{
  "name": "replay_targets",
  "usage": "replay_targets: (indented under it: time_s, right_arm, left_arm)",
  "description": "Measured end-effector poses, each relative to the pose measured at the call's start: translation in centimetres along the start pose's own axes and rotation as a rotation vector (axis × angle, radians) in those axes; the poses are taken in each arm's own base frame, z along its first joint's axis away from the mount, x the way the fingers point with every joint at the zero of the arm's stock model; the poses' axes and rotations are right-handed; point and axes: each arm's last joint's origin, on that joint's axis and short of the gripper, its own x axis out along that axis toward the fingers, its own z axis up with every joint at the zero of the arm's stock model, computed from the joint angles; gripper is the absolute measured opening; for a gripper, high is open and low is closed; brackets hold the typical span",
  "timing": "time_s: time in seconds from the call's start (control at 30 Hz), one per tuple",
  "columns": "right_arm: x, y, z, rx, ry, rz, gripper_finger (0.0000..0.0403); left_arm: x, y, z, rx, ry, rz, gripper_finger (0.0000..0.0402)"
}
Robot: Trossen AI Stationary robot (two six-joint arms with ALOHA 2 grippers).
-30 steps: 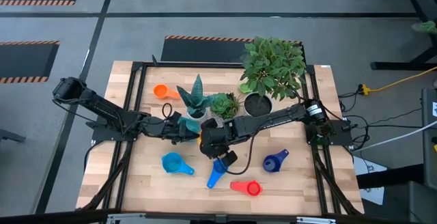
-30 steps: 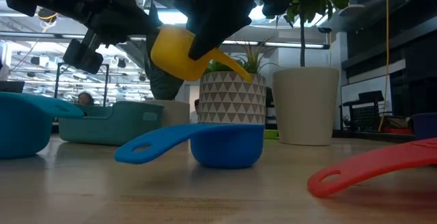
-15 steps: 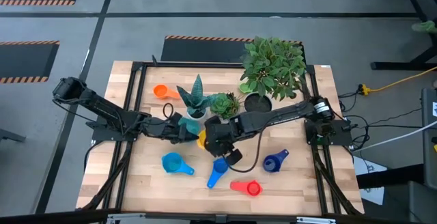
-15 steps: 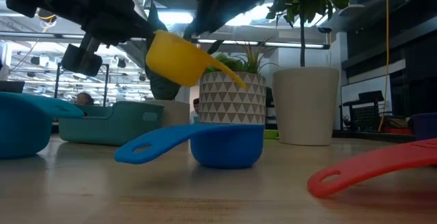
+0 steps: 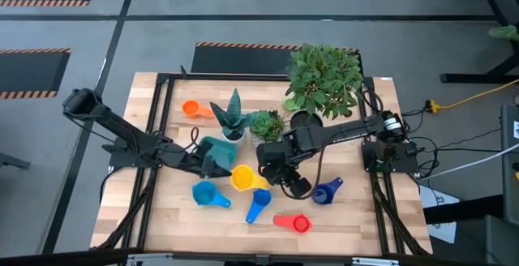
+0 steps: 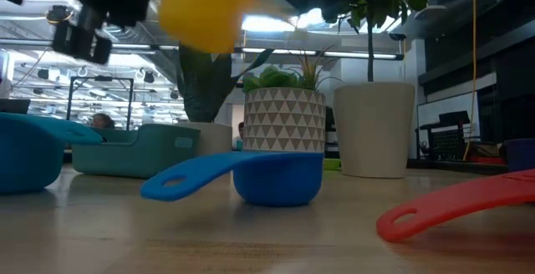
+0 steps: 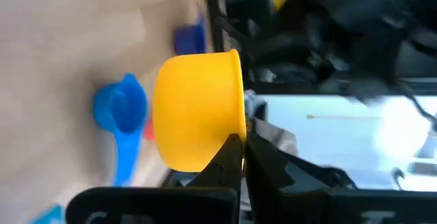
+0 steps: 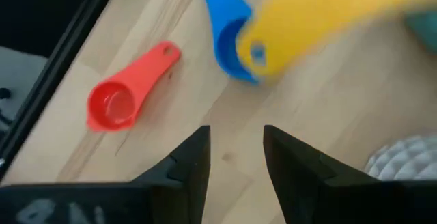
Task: Nest measuring cups in basket
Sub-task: Stack the yellow measuring cup into the light blue measuring cup
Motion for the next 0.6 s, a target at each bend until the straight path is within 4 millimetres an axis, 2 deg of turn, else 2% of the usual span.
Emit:
replay_targets:
  time_s: [0.2, 0.37, 0.6]
  right_arm:
    - [-1.2, 1.0, -1.7, 0.051, 0.017, 0.005, 0.0141]
    - [-2.2, 2.4, -5.1, 0.171, -0.070, -0.050, 0.0141]
    - [-2.8, 6.0, -9.3, 0.320, -0.228, -0.174, 0.0141]
  left_arm:
    - [-1.2, -0.5, -2.0, 0.002, 0.049, -0.027, 0.0000]
    - [-2.4, -0.1, -3.4, -0.033, 0.099, 0.040, 0.0000]
    - [-4.3, 0.2, -4.4, -0.060, 0.174, 0.108, 0.0000]
